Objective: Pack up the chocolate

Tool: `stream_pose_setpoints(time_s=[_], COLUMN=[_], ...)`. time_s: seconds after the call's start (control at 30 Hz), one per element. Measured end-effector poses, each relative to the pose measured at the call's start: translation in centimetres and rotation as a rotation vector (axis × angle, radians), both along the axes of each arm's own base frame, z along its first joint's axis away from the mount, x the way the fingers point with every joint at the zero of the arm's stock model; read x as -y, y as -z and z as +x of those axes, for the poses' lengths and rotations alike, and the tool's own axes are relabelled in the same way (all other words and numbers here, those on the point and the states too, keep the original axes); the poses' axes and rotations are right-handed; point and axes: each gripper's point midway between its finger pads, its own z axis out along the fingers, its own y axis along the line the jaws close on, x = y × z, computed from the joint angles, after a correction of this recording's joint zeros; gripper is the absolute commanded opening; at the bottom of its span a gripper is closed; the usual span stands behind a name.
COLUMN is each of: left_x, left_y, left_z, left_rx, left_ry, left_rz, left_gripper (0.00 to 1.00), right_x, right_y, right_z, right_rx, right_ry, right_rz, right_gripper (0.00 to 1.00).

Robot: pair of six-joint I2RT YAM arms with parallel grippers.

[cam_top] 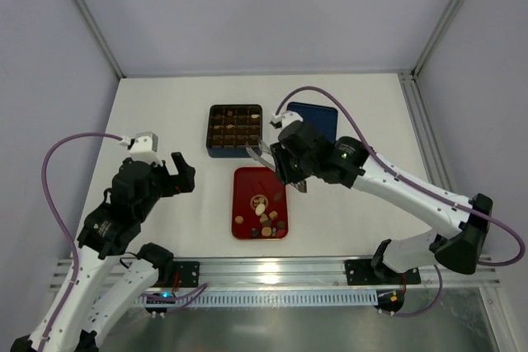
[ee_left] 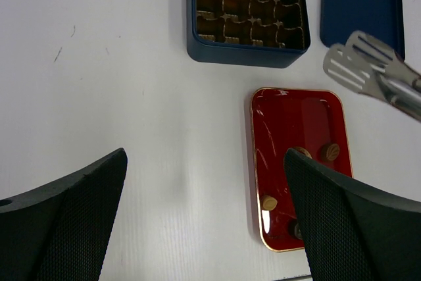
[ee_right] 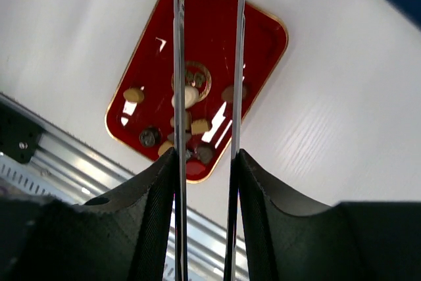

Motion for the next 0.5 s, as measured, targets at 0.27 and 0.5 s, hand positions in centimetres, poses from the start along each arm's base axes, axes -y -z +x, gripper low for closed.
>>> stream_pose_setpoints(time_s=[0.27,0.5], left_x=[0.0,0.1], left_y=[-0.1,-0.1], left_z=[-0.1,-0.1], left_rx=[0.005,0.004], left_ry=[0.001,0.006], left_rz=[-0.003,-0.006], left_gripper=[1.0,1.0], right_x=[3.3,4.6], right_y=[4.3,5.7], right_z=[-7.5,-9.5], right_rx=[-0.127,-0.189], right_ry=[0.025,0.109], right_rz=[-0.065,-0.062], right_gripper=[0.42,0.39])
